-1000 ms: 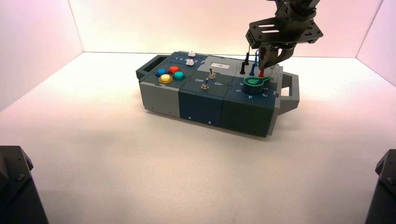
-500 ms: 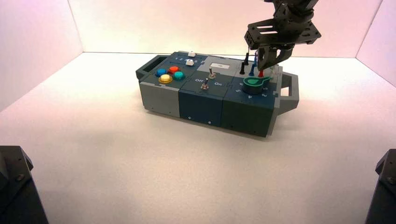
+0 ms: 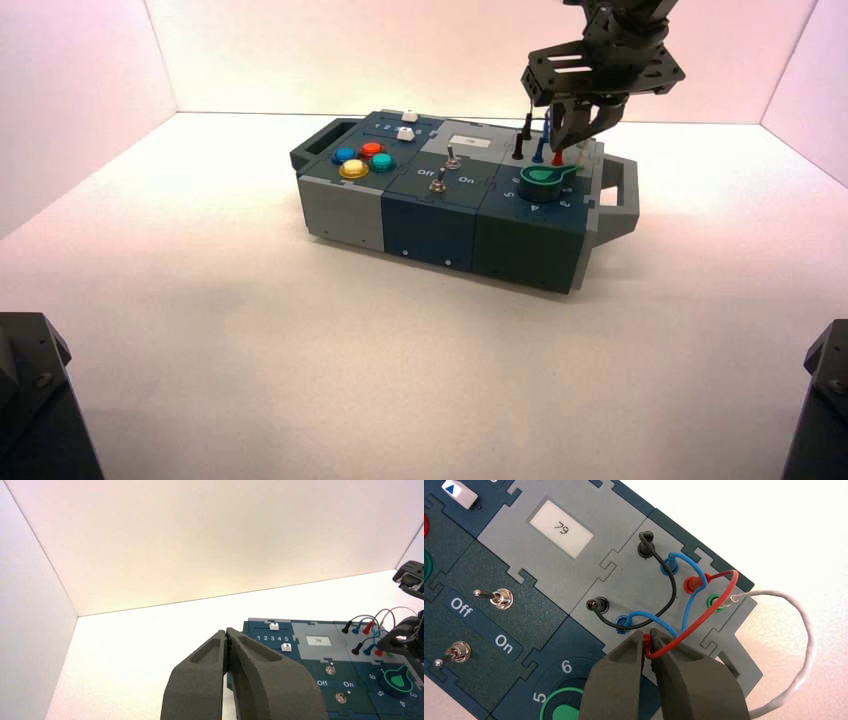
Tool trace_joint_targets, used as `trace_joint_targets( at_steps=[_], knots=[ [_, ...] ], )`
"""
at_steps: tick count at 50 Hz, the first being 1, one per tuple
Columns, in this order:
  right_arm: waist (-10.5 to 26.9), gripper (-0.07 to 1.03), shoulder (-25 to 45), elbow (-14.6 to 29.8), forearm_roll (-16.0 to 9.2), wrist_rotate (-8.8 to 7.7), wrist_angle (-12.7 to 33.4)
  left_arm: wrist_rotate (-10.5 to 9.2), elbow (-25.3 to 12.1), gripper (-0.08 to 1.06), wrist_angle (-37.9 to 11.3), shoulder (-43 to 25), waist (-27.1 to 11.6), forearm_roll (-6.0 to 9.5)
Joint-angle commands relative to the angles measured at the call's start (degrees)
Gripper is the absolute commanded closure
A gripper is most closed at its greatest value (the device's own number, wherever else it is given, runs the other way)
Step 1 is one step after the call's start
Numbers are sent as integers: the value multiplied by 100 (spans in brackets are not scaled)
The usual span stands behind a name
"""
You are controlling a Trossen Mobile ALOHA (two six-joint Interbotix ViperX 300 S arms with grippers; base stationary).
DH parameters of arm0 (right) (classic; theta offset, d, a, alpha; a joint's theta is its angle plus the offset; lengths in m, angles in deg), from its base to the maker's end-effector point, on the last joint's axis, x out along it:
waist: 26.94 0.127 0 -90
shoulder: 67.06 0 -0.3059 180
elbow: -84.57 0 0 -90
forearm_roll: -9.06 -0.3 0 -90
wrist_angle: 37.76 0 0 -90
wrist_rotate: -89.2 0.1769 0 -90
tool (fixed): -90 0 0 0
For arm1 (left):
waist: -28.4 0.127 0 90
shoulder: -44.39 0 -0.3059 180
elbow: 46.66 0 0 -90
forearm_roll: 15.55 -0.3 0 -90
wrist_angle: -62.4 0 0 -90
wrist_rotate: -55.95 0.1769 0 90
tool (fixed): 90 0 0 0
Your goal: Insert the red wire.
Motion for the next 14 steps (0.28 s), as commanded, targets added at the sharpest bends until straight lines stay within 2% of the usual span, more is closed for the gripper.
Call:
trace_joint_targets(
  at_steps=[1,4,14],
  knots=[
    [26,70,9,-9,-18,-18,79,18,-176,101,79,-9,53,-9],
    [35,67,0,-26,-18,-18,79,18,-167,101,79,0,53,-9],
    [97,67,-149,-26,-18,-18,62,18,-167,101,97,44,62,-9]
  ],
)
